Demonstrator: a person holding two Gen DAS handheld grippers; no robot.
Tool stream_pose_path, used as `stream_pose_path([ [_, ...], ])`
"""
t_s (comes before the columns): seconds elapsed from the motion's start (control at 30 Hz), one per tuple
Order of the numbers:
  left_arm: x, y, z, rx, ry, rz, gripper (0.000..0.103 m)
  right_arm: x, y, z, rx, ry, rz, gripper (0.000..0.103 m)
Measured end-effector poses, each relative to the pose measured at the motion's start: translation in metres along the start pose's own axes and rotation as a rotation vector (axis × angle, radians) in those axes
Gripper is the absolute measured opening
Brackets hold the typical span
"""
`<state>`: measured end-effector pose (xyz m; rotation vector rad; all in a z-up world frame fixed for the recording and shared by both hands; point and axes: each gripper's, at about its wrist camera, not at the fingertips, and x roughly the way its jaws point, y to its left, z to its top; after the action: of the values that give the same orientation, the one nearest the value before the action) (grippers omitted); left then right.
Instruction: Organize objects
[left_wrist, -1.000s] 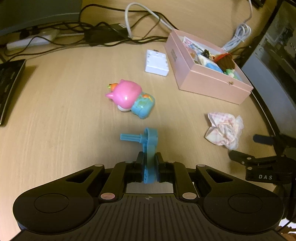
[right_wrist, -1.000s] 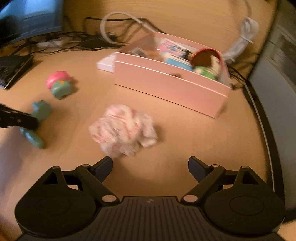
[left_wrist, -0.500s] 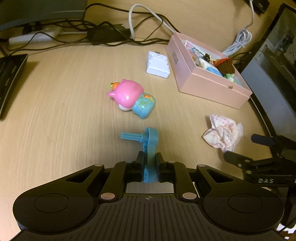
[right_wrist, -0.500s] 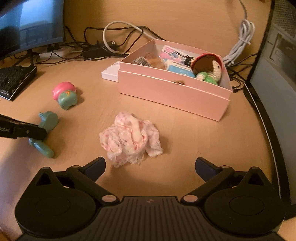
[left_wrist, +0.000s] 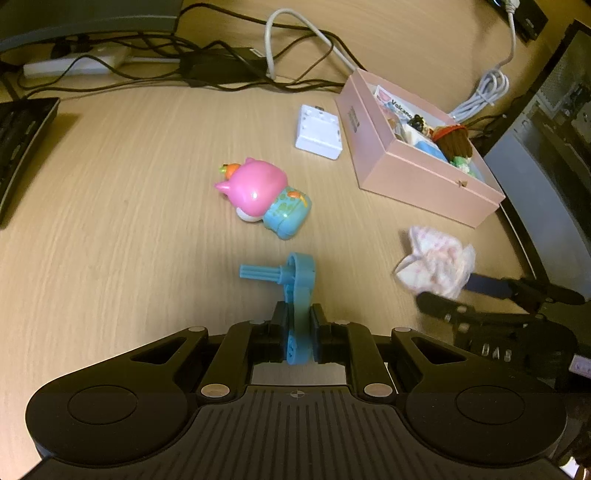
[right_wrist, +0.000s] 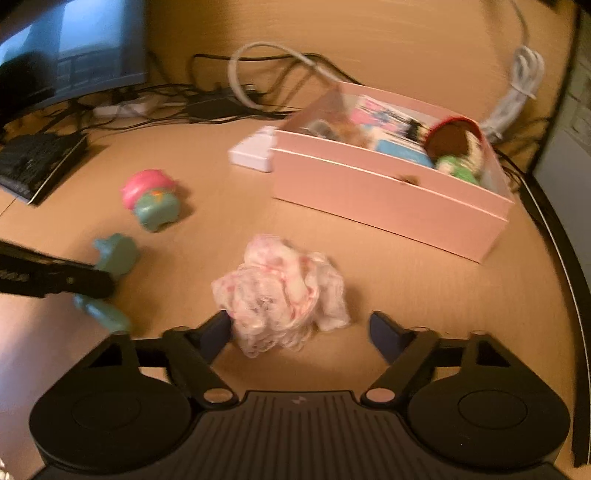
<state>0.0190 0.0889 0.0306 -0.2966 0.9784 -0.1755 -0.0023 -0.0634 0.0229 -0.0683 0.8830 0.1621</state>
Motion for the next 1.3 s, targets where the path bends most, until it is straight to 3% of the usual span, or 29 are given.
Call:
stream_pose_path([
  [0.17,0.003,-0.001,0.003,-0.006,-0.004,-0.004,0.015,0.008,-0.011,0.012,0.032,0.002,0.033,0.055],
  [0.23,0.004,-0.002,0.004,-0.003,-0.005,-0.002,0.015,0.011,-0.008,0.018,-0.002,0.002,0.018,0.04],
  [0.27,0.004,-0.003,0.004,0.001,-0.005,0.0,0.015,0.011,-0.006,0.021,-0.018,0.01,0.02,0.023],
  [0.3,0.004,-0.004,0.004,0.005,-0.006,0.001,0.015,0.009,-0.005,0.023,-0.024,0.009,0.026,0.018],
  [0.63,0.001,-0.005,0.003,0.037,-0.033,-0.008,0.011,-0.054,-0.019,0.024,-0.027,-0.078,0.027,0.016],
  [0.97,-0.015,-0.005,0.015,0.055,-0.095,-0.049,0.008,-0.06,-0.039,-0.009,0.003,-0.011,-0.037,0.016],
  [1.13,-0.017,-0.019,0.023,0.117,-0.078,-0.069,0.008,-0.066,-0.041,-0.018,0.027,-0.016,-0.037,0.016],
  [1.3,-0.019,-0.028,0.025,0.166,-0.071,0.04,0.009,-0.068,-0.044,-0.024,0.035,-0.012,-0.036,0.016],
])
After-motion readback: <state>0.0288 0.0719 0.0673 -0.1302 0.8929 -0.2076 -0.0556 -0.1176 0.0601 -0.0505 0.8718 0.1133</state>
